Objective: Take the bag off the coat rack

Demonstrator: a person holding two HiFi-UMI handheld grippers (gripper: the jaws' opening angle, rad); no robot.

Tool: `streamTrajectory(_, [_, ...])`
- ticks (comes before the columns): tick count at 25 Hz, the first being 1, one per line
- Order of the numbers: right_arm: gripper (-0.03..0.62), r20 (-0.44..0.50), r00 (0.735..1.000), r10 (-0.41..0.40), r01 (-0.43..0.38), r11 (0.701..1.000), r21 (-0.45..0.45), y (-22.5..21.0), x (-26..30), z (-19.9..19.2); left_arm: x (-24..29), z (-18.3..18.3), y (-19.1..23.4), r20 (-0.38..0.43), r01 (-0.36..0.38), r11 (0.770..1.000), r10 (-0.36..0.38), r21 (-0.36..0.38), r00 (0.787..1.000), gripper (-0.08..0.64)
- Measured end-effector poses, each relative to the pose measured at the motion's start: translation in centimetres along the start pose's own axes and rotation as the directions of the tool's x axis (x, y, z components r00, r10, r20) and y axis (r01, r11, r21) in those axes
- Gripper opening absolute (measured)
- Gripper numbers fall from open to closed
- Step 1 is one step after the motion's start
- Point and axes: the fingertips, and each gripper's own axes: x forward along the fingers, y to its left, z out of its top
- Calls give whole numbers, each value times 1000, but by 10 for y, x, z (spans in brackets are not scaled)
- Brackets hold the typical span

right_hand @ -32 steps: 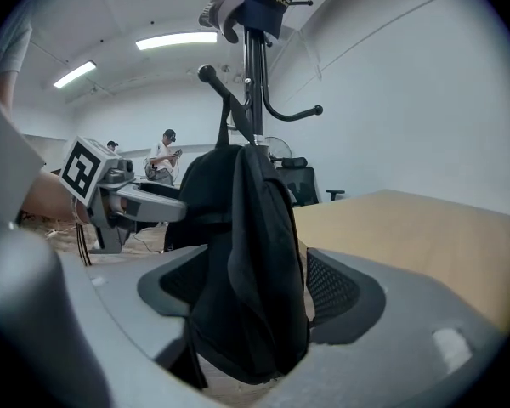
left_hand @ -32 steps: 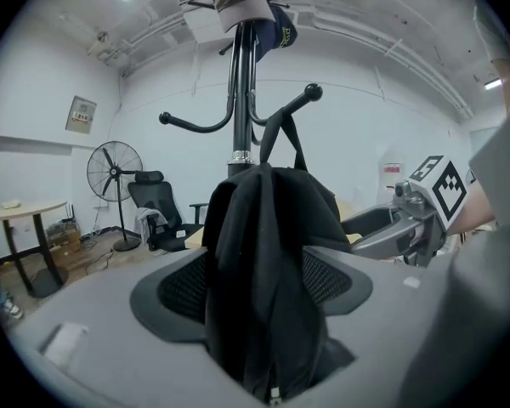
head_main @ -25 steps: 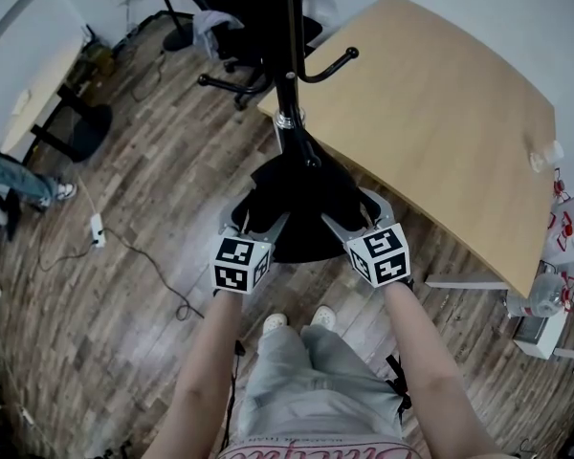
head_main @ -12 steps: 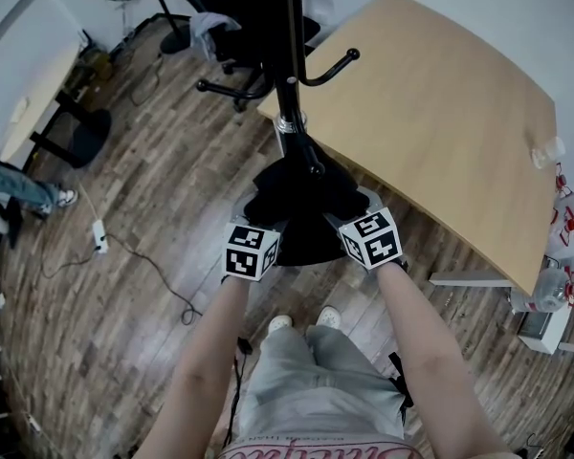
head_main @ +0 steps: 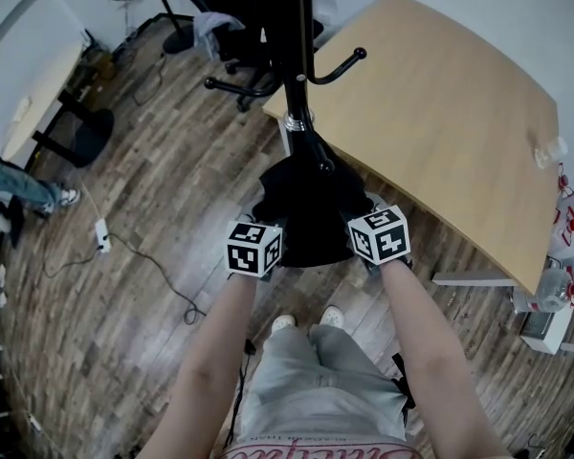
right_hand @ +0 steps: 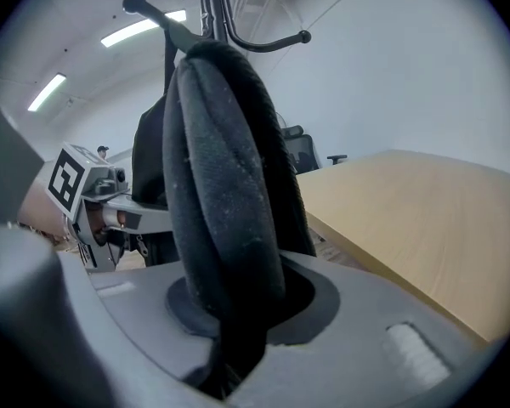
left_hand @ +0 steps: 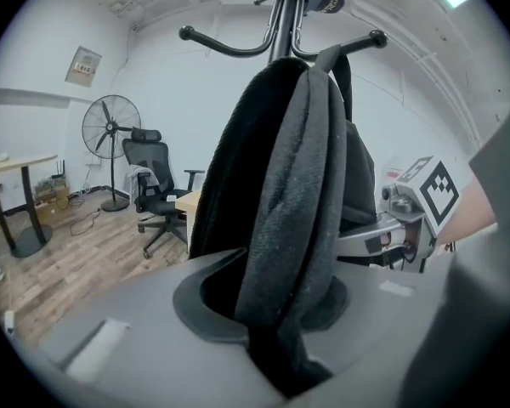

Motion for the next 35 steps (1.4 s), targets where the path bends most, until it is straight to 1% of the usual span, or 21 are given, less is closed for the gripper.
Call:
streamTrajectory(3, [59,-11,1000,19,-19,1000,1,7,-5,-2,-8,-1,-4,4,24,999,-24,-30,1000,83])
streamTrajectory(8, [46,-15,1000,25,-25,1000,-7,18,-17,-6,-22,0,-15,24,44,998,-43,-45,999,64])
streamTrajectory(16, [44,6,1000,5,-5,1000,0,36,-44,-4,-47,9,-31,38,79,997,-78,-25,996,61])
streamTrajectory(28, [41,8,999,-45,45,999,-24,56,-77,3,-75,23,-49,50,127,992,-127,-8,991,60])
streamTrajectory(35, [40,36,995,-93,93,996,1,58,-96,2,-82,31,-64,63,158,987,-159,28,985,60])
